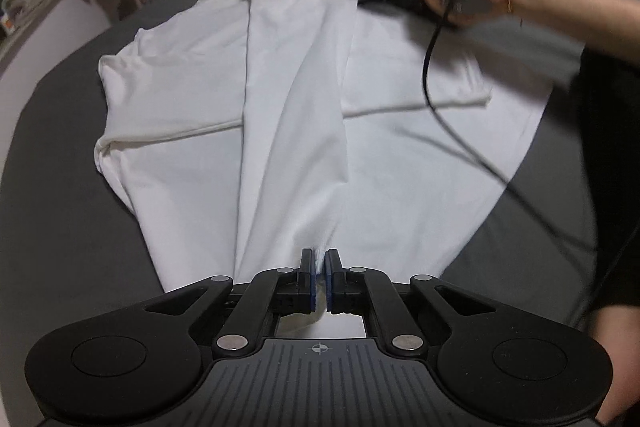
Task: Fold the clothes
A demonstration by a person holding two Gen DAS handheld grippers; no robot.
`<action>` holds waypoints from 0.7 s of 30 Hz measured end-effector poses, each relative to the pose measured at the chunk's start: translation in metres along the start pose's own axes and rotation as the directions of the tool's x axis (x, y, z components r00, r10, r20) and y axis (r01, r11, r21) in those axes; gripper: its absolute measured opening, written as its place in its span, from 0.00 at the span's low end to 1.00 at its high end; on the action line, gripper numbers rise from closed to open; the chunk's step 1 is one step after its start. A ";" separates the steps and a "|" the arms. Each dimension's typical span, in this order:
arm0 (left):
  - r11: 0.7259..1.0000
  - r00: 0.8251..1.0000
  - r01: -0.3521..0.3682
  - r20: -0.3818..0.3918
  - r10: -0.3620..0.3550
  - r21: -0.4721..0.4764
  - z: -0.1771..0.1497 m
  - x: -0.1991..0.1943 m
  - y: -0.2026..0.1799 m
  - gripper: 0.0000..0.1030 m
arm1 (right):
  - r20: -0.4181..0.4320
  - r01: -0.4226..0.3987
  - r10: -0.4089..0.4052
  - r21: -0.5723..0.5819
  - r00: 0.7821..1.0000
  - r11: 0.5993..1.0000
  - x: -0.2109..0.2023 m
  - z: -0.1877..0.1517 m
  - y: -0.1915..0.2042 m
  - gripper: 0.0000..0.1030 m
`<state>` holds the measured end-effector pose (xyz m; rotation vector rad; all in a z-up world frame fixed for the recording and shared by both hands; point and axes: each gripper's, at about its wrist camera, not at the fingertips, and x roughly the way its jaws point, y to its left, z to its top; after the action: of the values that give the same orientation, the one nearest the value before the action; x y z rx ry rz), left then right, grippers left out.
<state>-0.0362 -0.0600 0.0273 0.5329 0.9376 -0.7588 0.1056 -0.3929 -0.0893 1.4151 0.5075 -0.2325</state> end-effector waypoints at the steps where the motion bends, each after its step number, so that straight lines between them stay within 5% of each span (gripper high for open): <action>1: 1.000 1.000 0.014 -0.006 -0.014 -0.003 -0.001 -0.001 0.000 0.04 | 0.000 0.000 0.000 0.000 1.000 1.000 0.000 0.000 0.000 0.08; 21: 0.993 0.978 0.116 -0.171 -0.118 -0.021 -0.025 0.030 -0.016 0.04 | 0.000 0.002 -0.002 0.000 1.000 1.000 0.000 -0.002 0.001 0.08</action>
<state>-0.0500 -0.0632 -0.0124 0.5435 1.1411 -0.8225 0.1057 -0.3911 -0.0885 1.4149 0.5091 -0.2346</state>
